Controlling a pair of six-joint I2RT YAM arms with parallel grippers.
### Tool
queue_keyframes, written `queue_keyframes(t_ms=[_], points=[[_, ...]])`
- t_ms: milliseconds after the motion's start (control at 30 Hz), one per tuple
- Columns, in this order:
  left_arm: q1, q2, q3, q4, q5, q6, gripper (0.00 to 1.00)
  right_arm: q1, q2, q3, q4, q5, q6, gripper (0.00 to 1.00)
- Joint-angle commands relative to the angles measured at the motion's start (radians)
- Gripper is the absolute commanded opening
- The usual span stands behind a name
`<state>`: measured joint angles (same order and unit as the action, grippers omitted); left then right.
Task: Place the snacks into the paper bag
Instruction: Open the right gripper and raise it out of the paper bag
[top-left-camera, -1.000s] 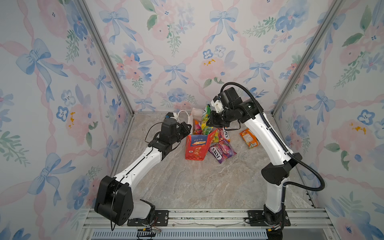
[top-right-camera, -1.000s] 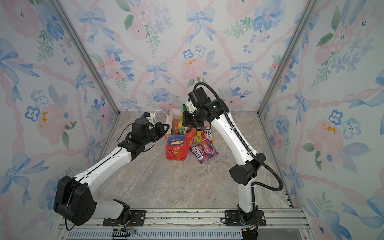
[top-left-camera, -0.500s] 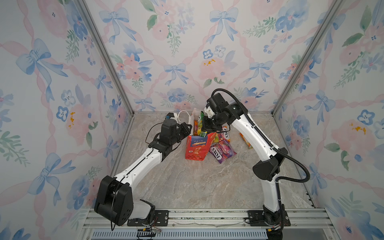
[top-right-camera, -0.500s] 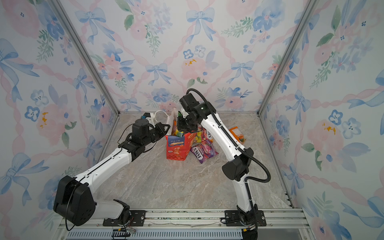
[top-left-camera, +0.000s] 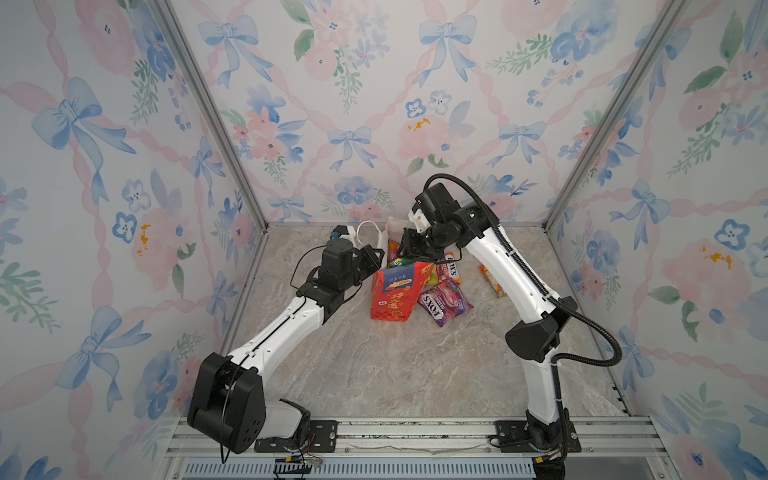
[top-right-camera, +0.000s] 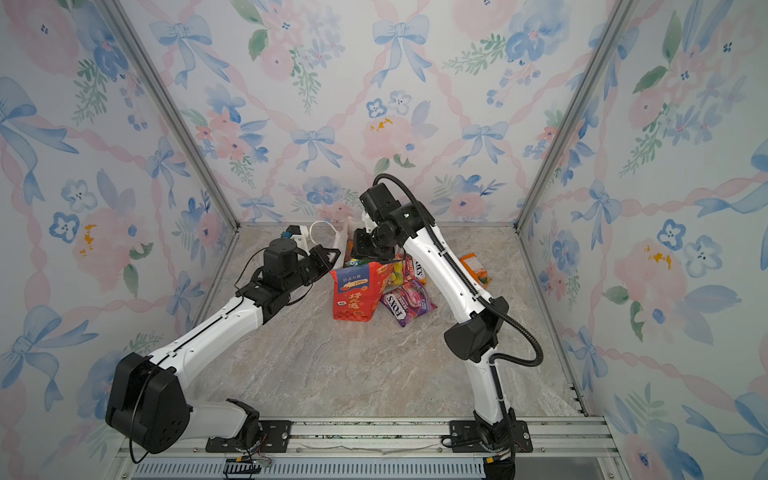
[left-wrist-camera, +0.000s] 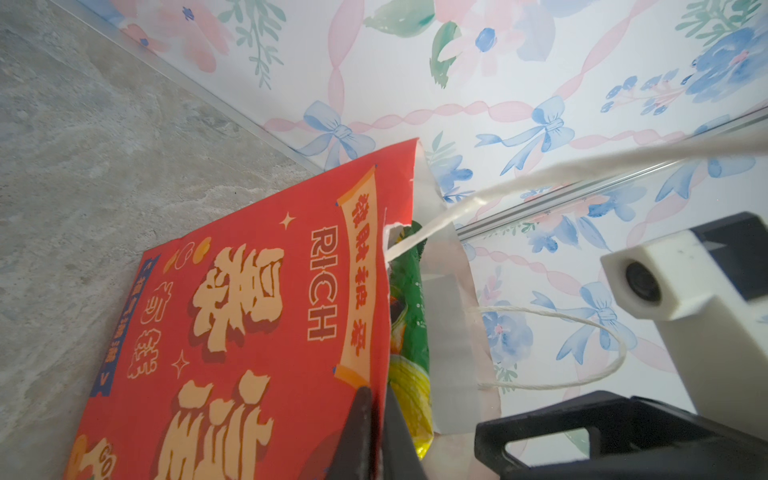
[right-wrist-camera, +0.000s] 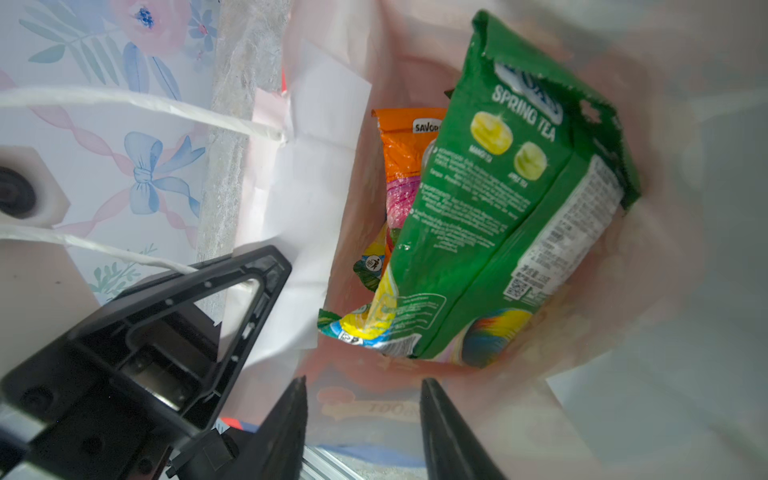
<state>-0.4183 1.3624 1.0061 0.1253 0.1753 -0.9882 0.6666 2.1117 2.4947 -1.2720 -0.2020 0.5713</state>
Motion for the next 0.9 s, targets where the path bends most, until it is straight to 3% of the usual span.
queue_keyframes(t_ms=[0,333,667,867], points=[[0.000,-0.026,-0.016,0.039,0.002,0.020,0.09,-0.016,-0.033,0.004,0.013,-0.017,-0.017,0.48],[0.008,-0.030,-0.017,0.047,0.023,0.008,0.09,-0.082,-0.010,-0.011,0.070,-0.039,-0.024,0.35],[0.021,-0.042,-0.018,0.032,0.027,0.005,0.10,-0.088,-0.099,-0.046,0.098,-0.078,-0.099,0.38],[0.055,-0.032,-0.046,0.088,0.090,-0.043,0.10,-0.094,-0.280,-0.170,0.112,-0.098,-0.182,0.40]])
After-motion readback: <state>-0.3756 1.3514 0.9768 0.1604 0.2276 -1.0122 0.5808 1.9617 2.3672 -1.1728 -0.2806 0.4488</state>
